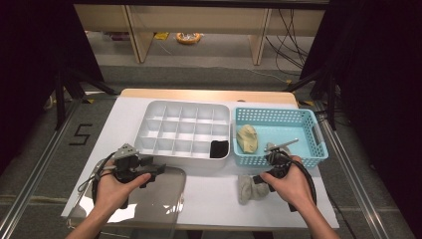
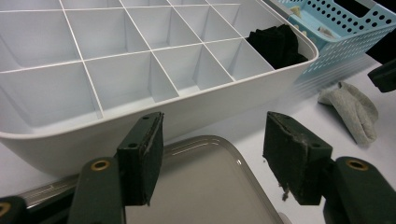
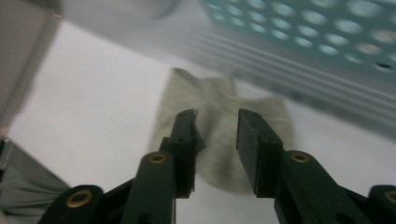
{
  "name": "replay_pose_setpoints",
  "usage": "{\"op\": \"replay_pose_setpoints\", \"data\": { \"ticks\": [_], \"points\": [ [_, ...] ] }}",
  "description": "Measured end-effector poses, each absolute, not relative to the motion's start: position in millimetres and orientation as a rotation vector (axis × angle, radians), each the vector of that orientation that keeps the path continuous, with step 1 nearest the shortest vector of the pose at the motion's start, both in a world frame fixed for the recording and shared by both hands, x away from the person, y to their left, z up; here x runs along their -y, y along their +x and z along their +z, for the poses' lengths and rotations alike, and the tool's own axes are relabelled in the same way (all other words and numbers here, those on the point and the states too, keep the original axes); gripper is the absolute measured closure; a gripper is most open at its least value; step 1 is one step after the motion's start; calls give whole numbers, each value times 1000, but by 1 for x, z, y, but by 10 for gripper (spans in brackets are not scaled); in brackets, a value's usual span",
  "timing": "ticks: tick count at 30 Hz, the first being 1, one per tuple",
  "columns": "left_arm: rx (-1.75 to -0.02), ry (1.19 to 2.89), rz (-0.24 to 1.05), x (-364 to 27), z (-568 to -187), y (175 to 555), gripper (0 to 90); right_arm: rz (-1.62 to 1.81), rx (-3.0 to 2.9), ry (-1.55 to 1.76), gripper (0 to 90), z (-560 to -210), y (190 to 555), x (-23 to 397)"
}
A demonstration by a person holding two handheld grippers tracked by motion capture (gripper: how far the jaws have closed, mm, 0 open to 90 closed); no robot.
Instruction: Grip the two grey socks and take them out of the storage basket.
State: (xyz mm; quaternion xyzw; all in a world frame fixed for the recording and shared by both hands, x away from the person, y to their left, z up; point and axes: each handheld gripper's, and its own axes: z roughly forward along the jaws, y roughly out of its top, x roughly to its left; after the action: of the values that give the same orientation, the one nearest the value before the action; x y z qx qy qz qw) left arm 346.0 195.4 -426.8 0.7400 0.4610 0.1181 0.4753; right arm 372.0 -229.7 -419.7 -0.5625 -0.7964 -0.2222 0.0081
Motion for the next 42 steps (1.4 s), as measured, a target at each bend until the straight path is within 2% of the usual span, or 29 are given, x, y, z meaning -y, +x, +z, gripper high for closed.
{"op": "replay_pose_setpoints", "data": {
  "ticks": [4, 11, 23, 28, 42],
  "points": [
    [-1125, 1811, 288, -195, -427, 346, 374, -568, 2411, -1887, 707, -429, 372, 237],
    [-1124, 1818, 281, -195, -428, 346, 374, -562, 2391, -1990, 682, -434, 374, 252],
    [-1127, 1813, 288, -195, -428, 347, 375, -740, 2318, -2068, 714, -383, 374, 280],
    [-1114, 1819, 287, -195, -428, 346, 374, -804, 2346, -2088, 711, -368, 386, 287],
    [-1116, 1816, 286, -195, -428, 346, 374, -767, 2338, -2155, 691, -374, 428, 302]
  ]
}}
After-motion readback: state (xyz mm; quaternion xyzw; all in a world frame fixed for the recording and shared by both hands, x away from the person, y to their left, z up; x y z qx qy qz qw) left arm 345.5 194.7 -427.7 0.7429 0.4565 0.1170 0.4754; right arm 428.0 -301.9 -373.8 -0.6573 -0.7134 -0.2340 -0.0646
